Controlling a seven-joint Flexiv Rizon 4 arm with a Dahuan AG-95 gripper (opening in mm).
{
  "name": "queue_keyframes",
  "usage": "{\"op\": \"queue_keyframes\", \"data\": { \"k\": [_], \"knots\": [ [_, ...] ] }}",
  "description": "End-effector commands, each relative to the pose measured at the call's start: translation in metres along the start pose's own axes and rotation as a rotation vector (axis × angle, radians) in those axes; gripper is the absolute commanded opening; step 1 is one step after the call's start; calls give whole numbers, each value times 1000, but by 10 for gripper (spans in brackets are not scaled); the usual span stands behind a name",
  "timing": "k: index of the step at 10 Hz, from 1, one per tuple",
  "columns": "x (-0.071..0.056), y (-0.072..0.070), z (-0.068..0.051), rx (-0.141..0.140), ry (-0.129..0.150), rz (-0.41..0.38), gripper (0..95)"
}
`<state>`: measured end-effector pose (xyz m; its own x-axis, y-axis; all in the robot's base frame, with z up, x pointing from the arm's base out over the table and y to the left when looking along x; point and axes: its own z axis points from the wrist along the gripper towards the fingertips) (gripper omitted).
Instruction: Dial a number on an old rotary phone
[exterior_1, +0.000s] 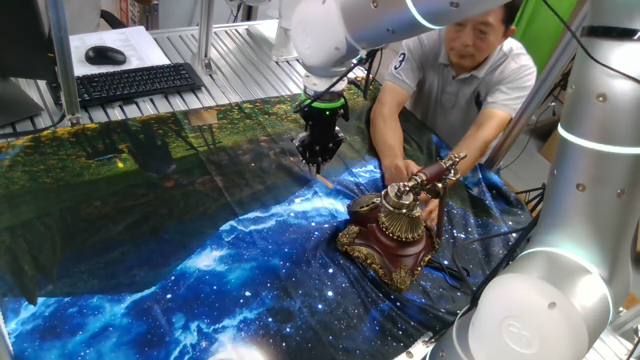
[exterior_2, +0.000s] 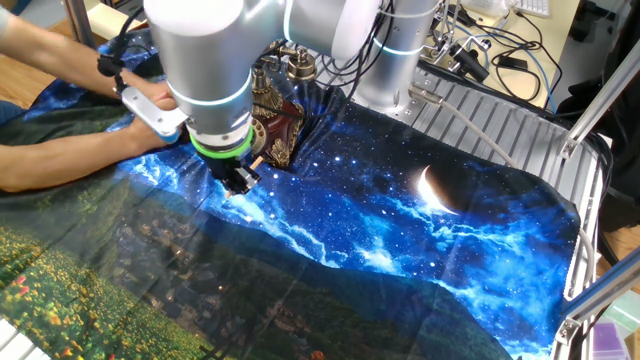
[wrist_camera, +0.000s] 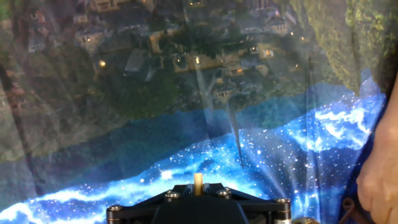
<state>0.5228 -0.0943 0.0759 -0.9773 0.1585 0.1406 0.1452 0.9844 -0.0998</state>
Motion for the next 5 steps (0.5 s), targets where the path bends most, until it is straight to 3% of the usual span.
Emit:
{"op": "queue_keyframes", "data": {
  "k": [1, 2, 4, 5],
  "knots": [
    [-6, -1, -4, -2, 4, 6, 190],
    [-12, -2, -7, -1, 6, 4, 380],
    [-22, -4, -11, 3, 8, 12, 380],
    [-23, -4, -10, 2, 8, 23, 0]
  ]
}}
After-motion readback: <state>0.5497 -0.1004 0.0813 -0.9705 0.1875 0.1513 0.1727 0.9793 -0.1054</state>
